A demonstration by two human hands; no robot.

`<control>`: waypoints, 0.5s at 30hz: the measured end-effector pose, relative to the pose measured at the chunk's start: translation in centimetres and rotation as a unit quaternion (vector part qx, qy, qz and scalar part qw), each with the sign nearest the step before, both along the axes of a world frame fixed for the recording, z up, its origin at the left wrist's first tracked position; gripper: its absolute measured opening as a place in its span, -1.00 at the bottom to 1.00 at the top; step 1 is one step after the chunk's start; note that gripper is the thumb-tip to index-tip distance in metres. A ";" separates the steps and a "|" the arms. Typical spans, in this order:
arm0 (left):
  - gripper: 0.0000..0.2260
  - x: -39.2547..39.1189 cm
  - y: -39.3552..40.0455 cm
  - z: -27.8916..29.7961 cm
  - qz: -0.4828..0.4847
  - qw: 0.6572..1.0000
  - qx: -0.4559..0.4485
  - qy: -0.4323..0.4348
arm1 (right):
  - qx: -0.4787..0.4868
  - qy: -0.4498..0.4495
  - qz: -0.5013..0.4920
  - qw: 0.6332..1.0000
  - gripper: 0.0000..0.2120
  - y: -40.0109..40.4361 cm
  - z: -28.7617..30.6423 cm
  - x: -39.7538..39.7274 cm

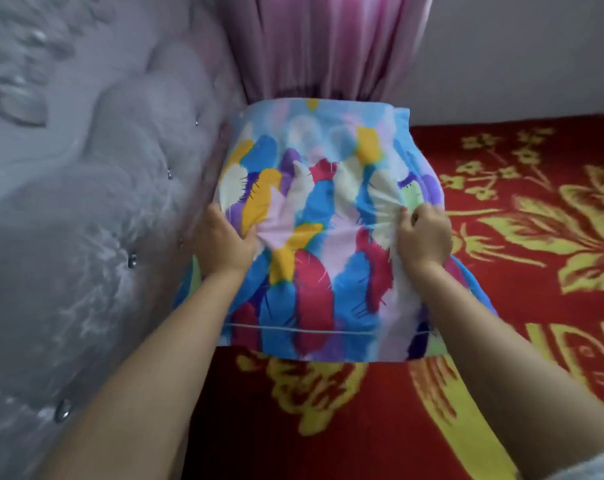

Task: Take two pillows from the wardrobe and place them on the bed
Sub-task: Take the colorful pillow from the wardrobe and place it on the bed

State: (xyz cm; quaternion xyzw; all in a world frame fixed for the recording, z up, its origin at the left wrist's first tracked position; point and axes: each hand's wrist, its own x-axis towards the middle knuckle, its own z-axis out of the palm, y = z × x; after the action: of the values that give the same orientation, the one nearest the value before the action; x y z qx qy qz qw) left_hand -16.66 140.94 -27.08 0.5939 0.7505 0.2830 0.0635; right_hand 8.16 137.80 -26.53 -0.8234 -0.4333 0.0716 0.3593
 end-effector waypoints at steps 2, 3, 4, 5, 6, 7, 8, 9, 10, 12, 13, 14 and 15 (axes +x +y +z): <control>-0.36 -0.1 4.4 1.4 0.030 0.999 -0.003 0.030 | -0.027 -0.010 0.001 1.000 -0.64 4.2 1.3 0.6; -0.33 -0.1 5.7 1.5 0.031 0.998 -0.021 0.042 | -0.049 -0.020 0.013 0.999 -0.61 5.4 1.2 0.6; -0.31 0.2 6.3 1.1 0.022 0.997 -0.056 0.051 | -0.084 -0.028 0.027 0.996 -0.61 5.9 0.5 0.2; -0.29 0.6 6.2 0.2 0.003 0.993 -0.103 0.059 | -0.130 -0.034 0.043 0.990 -0.63 5.8 -0.8 -0.5; -0.29 1.3 5.4 -1.0 -0.022 0.986 -0.151 0.070 | -0.180 -0.037 0.064 0.981 -0.65 5.0 -2.5 -1.6; -0.29 2.1 4.3 -2.4 -0.050 0.976 -0.191 0.086 | -0.223 -0.040 0.089 0.970 -0.67 3.9 -4.2 -2.7; -0.31 2.8 3.1 -3.8 -0.080 0.966 -0.224 0.104 | -0.255 -0.042 0.117 0.959 -0.69 2.6 -5.8 -3.7; -0.35 3.4 1.8 -5.2 -0.104 0.954 -0.254 0.121 | -0.280 -0.046 0.147 0.948 -0.70 1.3 -7.2 -4.5; -0.38 3.7 0.7 -6.4 -0.120 0.943 -0.282 0.130 | -0.302 -0.054 0.176 0.935 -0.72 0.3 -8.4 -5.0; -0.46 3.6 -1.0 -8.1 -0.131 0.927 -0.324 0.139 | -0.331 -0.072 0.216 0.916 -0.73 -1.3 -9.9 -5.3; -0.51 3.5 -1.8 -8.6 -0.131 0.922 -0.333 0.147 | -0.335 -0.075 0.224 0.912 -0.73 -1.9 -10.2 -5.1; -0.56 3.3 -2.5 -8.8 -0.133 0.919 -0.336 0.160 | -0.330 -0.077 0.228 0.913 -0.74 -2.4 -10.2 -4.9; -0.60 3.2 -3.1 -8.8 -0.138 0.913 -0.341 0.176 | -0.321 -0.083 0.235 0.914 -0.74 -2.9 -10.1 -4.7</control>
State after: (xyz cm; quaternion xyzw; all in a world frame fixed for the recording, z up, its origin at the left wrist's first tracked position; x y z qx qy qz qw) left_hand -13.46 137.82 -35.91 0.6740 0.7107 -0.1110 0.1679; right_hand 3.45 134.92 -36.64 -0.7721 -0.5959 0.2205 0.0109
